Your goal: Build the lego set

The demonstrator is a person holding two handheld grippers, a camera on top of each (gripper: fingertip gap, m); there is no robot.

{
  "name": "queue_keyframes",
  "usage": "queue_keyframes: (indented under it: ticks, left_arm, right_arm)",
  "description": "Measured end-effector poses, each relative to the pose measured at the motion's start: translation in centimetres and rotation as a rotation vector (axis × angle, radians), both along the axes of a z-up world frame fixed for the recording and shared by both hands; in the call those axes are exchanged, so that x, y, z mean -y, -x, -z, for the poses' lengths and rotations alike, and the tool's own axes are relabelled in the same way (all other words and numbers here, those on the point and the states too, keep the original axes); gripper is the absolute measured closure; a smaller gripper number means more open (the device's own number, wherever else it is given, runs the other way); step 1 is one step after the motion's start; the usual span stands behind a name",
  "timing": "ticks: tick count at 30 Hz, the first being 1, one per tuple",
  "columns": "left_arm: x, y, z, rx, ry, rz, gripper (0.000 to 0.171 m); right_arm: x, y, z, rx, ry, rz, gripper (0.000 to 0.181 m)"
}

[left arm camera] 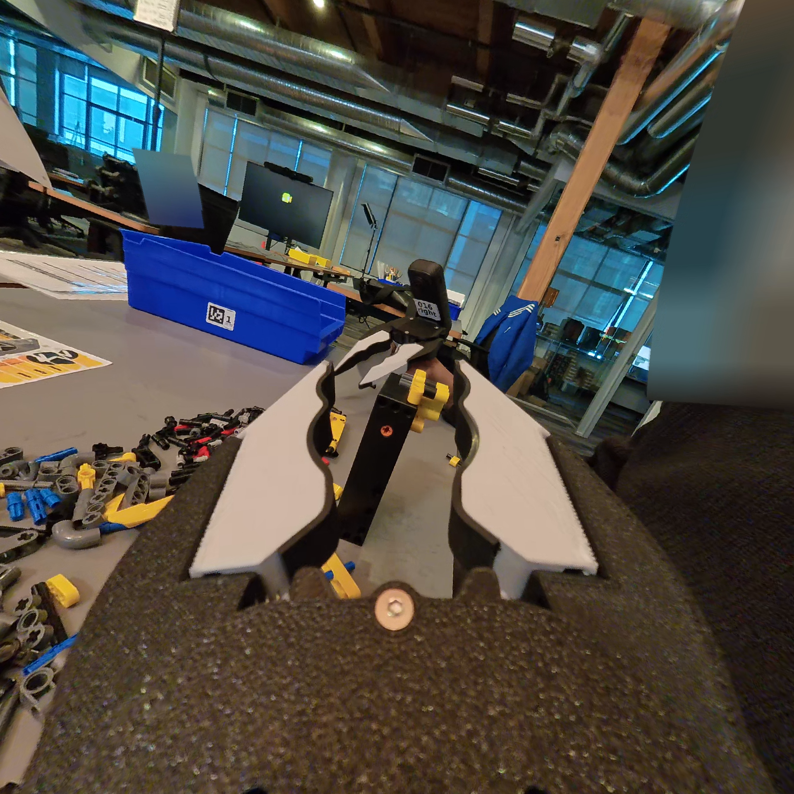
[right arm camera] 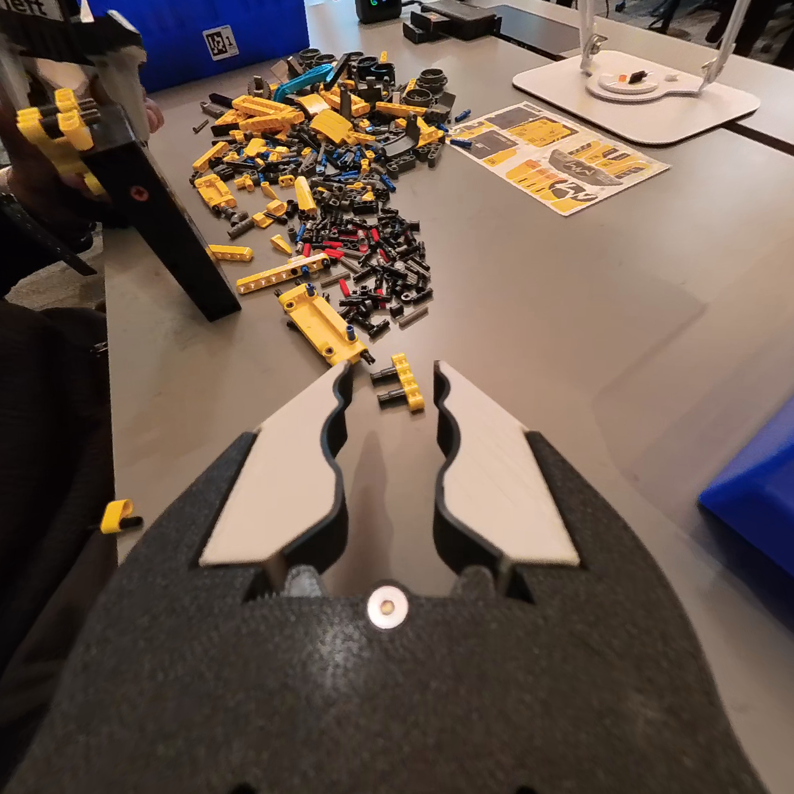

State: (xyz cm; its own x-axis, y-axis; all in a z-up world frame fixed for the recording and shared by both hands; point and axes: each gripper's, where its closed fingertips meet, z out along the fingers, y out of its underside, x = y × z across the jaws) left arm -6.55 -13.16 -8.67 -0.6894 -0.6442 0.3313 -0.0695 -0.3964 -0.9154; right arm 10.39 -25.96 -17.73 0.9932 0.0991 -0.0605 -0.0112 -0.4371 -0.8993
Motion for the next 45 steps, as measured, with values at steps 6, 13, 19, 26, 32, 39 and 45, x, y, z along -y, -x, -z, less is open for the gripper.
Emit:
queue_keyframes:
  ticks: [6, 13, 19, 26, 32, 39, 45]
  left_arm:
    - [0.0, 0.0, 0.0, -0.003, 0.007, 0.01, 0.117]
    - [0.0, 0.0, 0.0, -0.011, 0.019, 0.025, 0.117]
    - [0.0, 0.0, 0.0, -0.011, 0.021, 0.029, 0.117]
    - [0.1, 0.0, 0.0, -0.012, 0.02, 0.03, 0.117]
    - [0.1, 0.0, 0.0, -0.011, 0.017, 0.028, 0.117]
    - [0.1, 0.0, 0.0, -0.007, 0.016, 0.026, 0.117]
    - [0.1, 0.0, 0.0, -0.008, 0.015, 0.027, 0.117]
  right_arm:
    - [-0.2, 0.5, 1.3, 0.05, 0.079, -0.022, 0.137]
    - [-0.4, 0.6, 2.5, 0.082, 0.154, -0.018, 0.134]
    - [-0.6, 0.1, 3.6, 0.094, 0.227, 0.01, 0.135]
    - [-0.6, -0.1, 4.0, 0.094, 0.247, 0.022, 0.154]
    - [-0.6, -0.2, 4.0, 0.108, 0.252, 0.025, 0.155]
    - [-0.4, -0.3, 1.3, 0.041, 0.081, 0.028, 0.155]
    - [-0.3, -0.2, -0.4, 0.022, -0.023, 0.027, 0.156]
